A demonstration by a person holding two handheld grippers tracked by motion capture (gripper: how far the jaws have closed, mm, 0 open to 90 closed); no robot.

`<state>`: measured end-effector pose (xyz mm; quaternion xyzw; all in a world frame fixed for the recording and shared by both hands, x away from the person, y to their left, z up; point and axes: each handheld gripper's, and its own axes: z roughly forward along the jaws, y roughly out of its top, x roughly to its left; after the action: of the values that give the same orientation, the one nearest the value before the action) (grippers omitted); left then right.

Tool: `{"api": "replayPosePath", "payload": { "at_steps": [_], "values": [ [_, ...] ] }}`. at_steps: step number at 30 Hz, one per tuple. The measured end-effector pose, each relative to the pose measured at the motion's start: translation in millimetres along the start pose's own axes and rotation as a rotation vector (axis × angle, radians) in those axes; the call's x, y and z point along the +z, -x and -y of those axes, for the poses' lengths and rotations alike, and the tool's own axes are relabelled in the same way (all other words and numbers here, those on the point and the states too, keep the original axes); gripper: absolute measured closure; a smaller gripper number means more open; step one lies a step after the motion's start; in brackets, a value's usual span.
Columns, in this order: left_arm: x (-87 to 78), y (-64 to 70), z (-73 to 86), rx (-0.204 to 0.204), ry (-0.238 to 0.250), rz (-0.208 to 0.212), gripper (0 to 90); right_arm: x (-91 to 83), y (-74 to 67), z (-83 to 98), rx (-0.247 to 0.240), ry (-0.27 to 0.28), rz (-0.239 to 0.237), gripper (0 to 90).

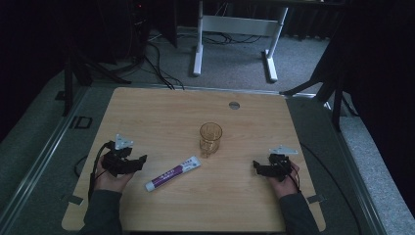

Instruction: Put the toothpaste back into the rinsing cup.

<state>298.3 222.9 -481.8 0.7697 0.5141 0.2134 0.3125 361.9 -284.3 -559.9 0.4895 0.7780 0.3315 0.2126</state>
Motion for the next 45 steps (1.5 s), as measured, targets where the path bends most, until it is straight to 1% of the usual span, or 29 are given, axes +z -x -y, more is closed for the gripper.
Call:
{"api": "replayPosePath", "payload": {
  "at_steps": [10,17,29,34,42,45],
  "values": [
    [-2.5,1.7,-3.3,0.013,-0.011,0.002,37.6,0.0,0.0,0.0,0.0,0.0,0.0,15.7],
    [-3.3,3.8,-5.8,0.03,-0.023,0.002,37.6,0.0,0.0,0.0,0.0,0.0,0.0,15.7],
    [-4.1,8.1,-10.5,0.058,-0.041,0.017,38.2,0.0,-0.1,0.0,0.002,0.0,0.0,15.7],
    [-3.6,10.4,-12.4,0.08,-0.059,0.02,38.3,0.0,0.0,0.0,0.0,0.0,0.0,15.7],
    [-3.5,12.5,-14.5,0.093,-0.072,0.031,38.7,0.0,0.0,0.0,0.0,0.0,0.0,15.7],
    [-3.6,12.9,-15.2,0.104,-0.079,0.032,38.8,0.0,0.0,0.0,0.0,0.0,0.0,15.7]
  ]
}}
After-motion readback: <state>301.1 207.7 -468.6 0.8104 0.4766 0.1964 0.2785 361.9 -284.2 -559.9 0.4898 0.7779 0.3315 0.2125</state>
